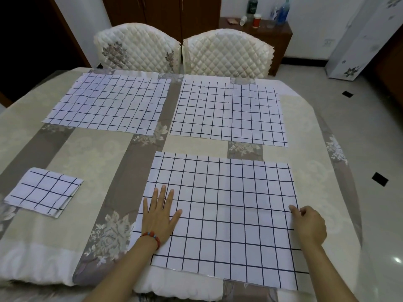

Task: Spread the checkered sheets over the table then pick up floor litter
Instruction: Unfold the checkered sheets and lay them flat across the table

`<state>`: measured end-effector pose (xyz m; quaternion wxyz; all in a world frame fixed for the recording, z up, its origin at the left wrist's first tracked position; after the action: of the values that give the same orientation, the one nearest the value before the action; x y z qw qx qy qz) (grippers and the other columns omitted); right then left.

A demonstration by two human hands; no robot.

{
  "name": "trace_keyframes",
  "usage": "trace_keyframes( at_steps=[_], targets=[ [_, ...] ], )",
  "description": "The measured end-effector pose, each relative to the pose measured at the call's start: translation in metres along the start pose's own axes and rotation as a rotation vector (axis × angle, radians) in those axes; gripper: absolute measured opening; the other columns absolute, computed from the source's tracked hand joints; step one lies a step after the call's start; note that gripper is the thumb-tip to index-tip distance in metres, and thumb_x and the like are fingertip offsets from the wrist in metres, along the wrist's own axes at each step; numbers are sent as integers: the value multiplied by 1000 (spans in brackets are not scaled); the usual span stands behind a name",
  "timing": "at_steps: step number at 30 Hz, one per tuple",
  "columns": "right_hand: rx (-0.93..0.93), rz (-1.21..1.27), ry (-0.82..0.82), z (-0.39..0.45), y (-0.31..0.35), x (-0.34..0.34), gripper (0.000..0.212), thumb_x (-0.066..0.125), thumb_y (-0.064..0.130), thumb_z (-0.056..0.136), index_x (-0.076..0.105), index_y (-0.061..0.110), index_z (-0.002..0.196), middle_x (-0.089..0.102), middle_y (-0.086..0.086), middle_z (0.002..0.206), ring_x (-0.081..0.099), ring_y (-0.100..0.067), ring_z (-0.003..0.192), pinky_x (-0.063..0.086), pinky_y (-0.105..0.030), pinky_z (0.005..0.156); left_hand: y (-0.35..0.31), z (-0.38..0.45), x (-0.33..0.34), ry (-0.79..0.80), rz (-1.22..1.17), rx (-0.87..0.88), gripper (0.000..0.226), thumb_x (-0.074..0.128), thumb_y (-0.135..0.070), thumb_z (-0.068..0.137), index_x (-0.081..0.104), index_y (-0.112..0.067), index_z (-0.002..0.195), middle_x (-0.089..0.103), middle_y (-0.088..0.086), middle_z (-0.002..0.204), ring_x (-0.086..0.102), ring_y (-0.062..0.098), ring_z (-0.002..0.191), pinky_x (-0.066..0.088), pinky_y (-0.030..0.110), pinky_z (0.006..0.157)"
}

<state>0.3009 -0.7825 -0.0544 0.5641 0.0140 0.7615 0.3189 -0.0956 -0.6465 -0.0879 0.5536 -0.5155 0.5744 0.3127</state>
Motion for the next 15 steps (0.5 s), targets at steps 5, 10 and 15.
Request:
trace_keyframes(
  at_steps=[5,10,15],
  targets=[
    [3,37,-9,0,0,0,31,59,29,88,53,5,70,52,-9,63,45,-25,58,27,-26,51,0,-1,-1,-12,-4,6,85,-22,-73,68,-15,-27,139,-19,-3,150,-20,20,140,-14,43,115],
    [-15,61,-28,0,-3,0,31,60,25,88,51,4,66,48,-5,58,41,-22,54,25,-25,48,-2,-1,-3,-16,1,17,85,-22,-73,69,-14,-27,139,-20,-3,149,-19,21,141,-14,42,114],
    [5,50,-39,-5,-5,-2,26,58,26,89,52,5,76,62,-18,79,49,-27,63,33,-28,53,-2,0,-2,-20,0,15,85,-21,-73,69,-14,-27,140,-19,-3,150,-20,20,140,-13,43,115]
  ],
)
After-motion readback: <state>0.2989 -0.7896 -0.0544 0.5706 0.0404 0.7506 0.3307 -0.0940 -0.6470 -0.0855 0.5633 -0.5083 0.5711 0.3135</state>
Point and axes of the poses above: each hand's wrist, its own z-axis towards the middle knuckle, its own x-axis out of the palm, y = z × x, the point moved 6 cm from there along z, towards the middle knuckle
